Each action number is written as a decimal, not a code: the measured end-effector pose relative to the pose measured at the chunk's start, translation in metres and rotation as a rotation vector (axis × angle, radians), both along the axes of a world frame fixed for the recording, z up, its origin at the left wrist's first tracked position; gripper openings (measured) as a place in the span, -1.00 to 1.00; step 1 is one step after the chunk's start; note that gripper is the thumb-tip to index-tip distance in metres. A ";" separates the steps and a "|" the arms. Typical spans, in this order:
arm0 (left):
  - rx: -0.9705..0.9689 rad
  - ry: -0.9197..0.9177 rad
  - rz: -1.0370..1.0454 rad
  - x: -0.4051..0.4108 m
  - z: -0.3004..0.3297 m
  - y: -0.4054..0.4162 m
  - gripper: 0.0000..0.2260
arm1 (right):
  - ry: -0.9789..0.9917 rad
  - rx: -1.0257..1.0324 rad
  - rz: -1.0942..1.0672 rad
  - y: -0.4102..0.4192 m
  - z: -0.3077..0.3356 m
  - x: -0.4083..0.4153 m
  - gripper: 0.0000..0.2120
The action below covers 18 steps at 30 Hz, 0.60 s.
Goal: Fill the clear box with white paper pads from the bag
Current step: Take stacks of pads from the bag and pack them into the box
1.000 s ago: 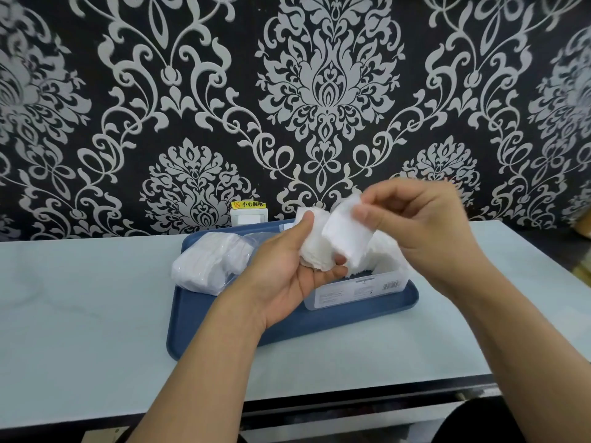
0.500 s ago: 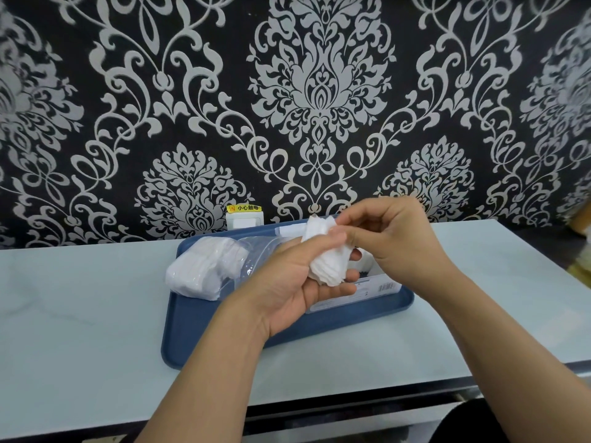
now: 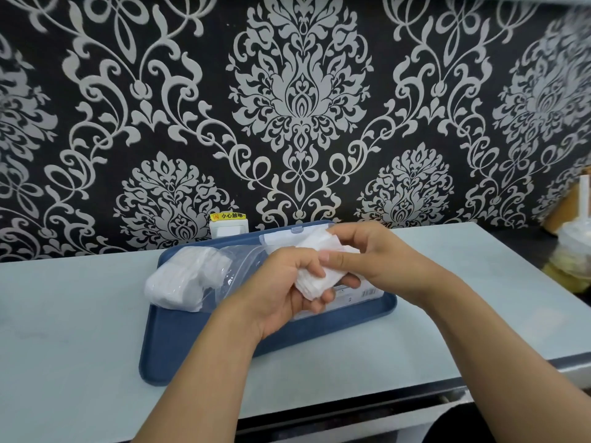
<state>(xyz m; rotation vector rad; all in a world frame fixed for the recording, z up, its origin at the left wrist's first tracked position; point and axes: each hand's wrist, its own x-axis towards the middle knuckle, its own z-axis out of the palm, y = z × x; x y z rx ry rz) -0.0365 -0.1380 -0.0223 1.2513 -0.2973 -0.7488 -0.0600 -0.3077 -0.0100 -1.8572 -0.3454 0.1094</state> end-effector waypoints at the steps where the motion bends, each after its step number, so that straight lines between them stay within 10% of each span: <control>1: 0.023 0.008 0.092 0.001 0.000 -0.002 -0.67 | 0.012 0.023 -0.040 0.000 -0.002 0.002 -0.91; 7: 0.394 -0.549 0.643 0.010 -0.012 -0.001 -0.82 | -0.064 -0.044 -0.776 -0.017 -0.003 0.023 -0.58; 18: 1.131 -1.092 0.275 0.005 -0.027 0.000 -0.82 | 0.183 -0.758 -0.601 -0.013 -0.017 0.048 -0.60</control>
